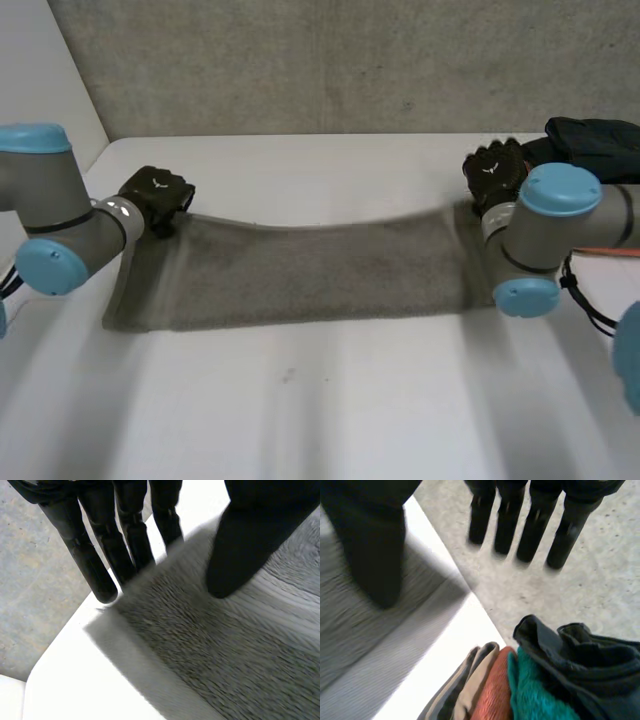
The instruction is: Fold the laundry.
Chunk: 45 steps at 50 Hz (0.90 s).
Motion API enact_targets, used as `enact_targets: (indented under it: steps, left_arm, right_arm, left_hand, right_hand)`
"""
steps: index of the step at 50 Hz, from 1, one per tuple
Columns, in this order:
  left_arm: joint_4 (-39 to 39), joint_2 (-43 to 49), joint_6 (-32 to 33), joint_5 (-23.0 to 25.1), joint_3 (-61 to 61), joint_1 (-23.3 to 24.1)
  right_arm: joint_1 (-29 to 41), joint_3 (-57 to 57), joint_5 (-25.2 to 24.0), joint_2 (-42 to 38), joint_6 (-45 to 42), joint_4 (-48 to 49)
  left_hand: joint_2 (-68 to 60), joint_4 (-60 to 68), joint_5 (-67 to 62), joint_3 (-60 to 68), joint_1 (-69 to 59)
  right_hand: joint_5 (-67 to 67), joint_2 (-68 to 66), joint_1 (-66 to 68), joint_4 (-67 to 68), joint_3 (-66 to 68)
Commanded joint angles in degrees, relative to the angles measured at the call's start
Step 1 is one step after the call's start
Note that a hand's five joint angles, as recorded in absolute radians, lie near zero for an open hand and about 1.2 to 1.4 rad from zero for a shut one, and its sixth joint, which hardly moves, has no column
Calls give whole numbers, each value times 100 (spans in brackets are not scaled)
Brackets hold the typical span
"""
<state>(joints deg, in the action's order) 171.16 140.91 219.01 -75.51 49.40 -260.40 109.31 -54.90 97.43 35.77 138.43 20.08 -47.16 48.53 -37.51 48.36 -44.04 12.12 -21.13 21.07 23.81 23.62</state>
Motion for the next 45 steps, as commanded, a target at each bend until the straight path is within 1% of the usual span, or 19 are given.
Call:
enact_targets:
  steps: [1,4,5,7,8,13,15,18,22,29,31,32,33,37,38,41,42,43,45]
  left_arm:
    - [163,-229,-323,-298,297,15]
    - [364,-807,-734,-175,936,15]
    - [461,-967,-824,-122,1096,6]
    - [681,-1292,-956,-8,1448,6]
    - [891,-1616,-1061,97,1832,-2]
    - [1603,-2444,-1255,379,2907,-46]
    - [1971,-2699,-1316,519,3354,-90]
    - [2298,-2840,-1387,616,3690,-125]
    - [2554,-2867,-1562,696,4094,-125]
    - [2492,-2744,-1791,678,4165,-108]
    - [2457,-2744,-1870,678,4174,-99]
    - [2448,-2753,-1896,678,4174,-99]
    - [2431,-2770,-1905,678,4183,-90]
    - [2378,-2893,-1940,678,4226,-117]
    - [2378,-2928,-1949,687,4235,-125]
    - [2369,-3138,-1958,696,4323,-160]
    - [2369,-3192,-1967,704,4358,-169]
    - [2369,-3288,-1976,704,4402,-196]
    - [2369,-3394,-1993,722,4438,-213]
  right_arm:
    - [90,192,629,51,174,-126]
    - [81,-238,348,508,465,-364]
    - [64,-588,43,901,675,-565]
    - [29,-976,-284,1273,860,-794]
    - [-32,-1457,-686,1718,1027,-1117]
    - [-296,-2304,-1138,2434,1204,-1796]
    - [-393,-2515,-1182,2548,1213,-2042]
    - [-586,-2876,-1243,2593,1230,-2368]
    - [-779,-3166,-1358,2409,1248,-1983]
    - [-929,-3246,-1463,1864,1239,-902]
    - [-991,-3193,-1455,1688,1257,-629]
    - [-1017,-3167,-1437,1644,1231,-559]
    - [-1061,-3132,-1411,1618,1248,-471]
    - [-1219,-3140,-1104,1722,1143,-645]
    - [-1298,-3271,-859,1923,1117,-768]
    - [-1561,-3509,-655,2398,1003,-726]
    - [-1823,-3675,-707,2660,654,-638]
    - [-1878,-3703,-725,2681,546,-629]
    - [-2203,-3756,-751,2777,-173,-637]
  left_hand:
    - [3716,-3853,3751,-3836,3404]
    - [3716,-3853,3751,-3836,3404]
    - [3716,-3853,3751,-3836,3404]
    - [3716,-3853,3751,-3836,3404]
    - [3716,-3853,3751,-3836,3404]
    - [3716,-3853,3751,-3836,3404]
    - [3716,-3853,3751,-3836,3404]
    - [3716,-3853,3751,-3836,3404]
    - [3716,-3853,3751,-3836,3404]
    - [3716,-3853,3751,-3836,3404]
    - [3716,-3853,3751,-3836,3404]
    - [3716,-3853,3751,-3836,3404]
    - [3716,-3853,3751,-3836,3404]
    - [3716,-3853,3751,-3836,3404]
    - [3716,-3853,3751,-3836,3404]
    - [3716,-3853,3751,-3836,3404]
    - [3716,-3853,3751,-3836,3404]
    - [3716,-3853,3751,-3836,3404]
    - [3716,-3853,3751,-3836,3404]
  right_hand:
    - [-1212,1113,-1107,-1381,-1362]
    - [-1212,1113,-1107,-1381,-1362]
    - [-1212,1113,-1107,-1381,-1362]
    - [-1212,1113,-1107,-1381,-1362]
    - [-1212,1113,-1107,-1381,-1362]
    - [-1212,1113,-1107,-1381,-1362]
    - [-1163,1064,-1058,-1333,-1313]
    - [-574,475,-469,-744,-724]
    - [267,-366,372,98,117]
    - [1024,-1123,1129,854,874]
    - [3233,-3333,3339,3064,3084]
    - [5328,-5427,5433,5158,5178]
    - [5784,-5883,5889,5614,5634]
    - [5788,-5887,5893,5619,5638]
    - [5788,-5887,5893,5619,5638]
    - [5788,-5887,5893,5619,5638]
    - [5788,-5887,5893,5619,5638]
    - [5788,-5887,5893,5619,5638]
    - [5788,-5887,5893,5619,5638]
